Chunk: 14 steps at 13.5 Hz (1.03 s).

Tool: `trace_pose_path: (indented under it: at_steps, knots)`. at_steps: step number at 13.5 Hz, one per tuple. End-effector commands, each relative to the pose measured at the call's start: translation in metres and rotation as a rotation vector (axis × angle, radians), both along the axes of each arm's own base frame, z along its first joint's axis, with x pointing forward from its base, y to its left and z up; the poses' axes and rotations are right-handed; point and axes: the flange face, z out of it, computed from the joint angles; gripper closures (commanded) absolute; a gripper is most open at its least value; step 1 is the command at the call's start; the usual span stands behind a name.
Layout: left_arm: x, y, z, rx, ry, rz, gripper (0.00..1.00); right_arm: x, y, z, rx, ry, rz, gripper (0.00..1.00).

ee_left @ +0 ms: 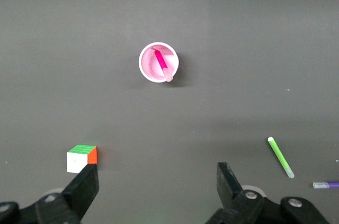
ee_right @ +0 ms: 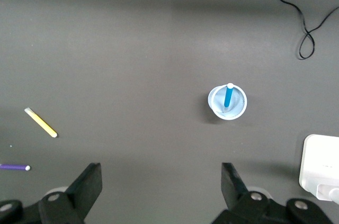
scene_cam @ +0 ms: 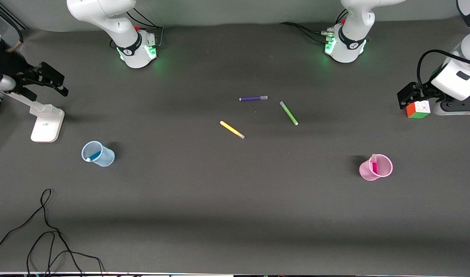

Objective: Place pink and blue markers in matching cups

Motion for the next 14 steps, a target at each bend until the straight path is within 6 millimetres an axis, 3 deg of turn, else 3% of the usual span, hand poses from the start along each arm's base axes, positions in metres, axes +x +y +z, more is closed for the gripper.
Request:
trace_pose_path:
  at_steps: [1, 3, 5, 9, 14]
  knots:
    - [0.002, -0.009, 0.000, -0.001, 0.014, -0.030, 0.01, -0.009, 0.001, 0.015, -0.029, 0.030, -0.036, 0.00]
    - [0.003, -0.009, -0.002, -0.001, 0.018, -0.030, 0.01, -0.009, 0.000, 0.012, -0.041, 0.062, -0.038, 0.00]
    - [0.003, -0.009, 0.000, -0.003, 0.018, -0.029, 0.01, 0.013, 0.000, -0.015, -0.073, 0.108, -0.045, 0.00]
    - [0.005, -0.009, -0.006, -0.005, 0.032, -0.030, 0.01, 0.026, 0.002, -0.007, -0.073, 0.095, -0.069, 0.00]
    - [0.005, -0.007, -0.006, -0.005, 0.034, -0.026, 0.01, 0.035, 0.009, -0.021, -0.072, 0.118, -0.107, 0.00]
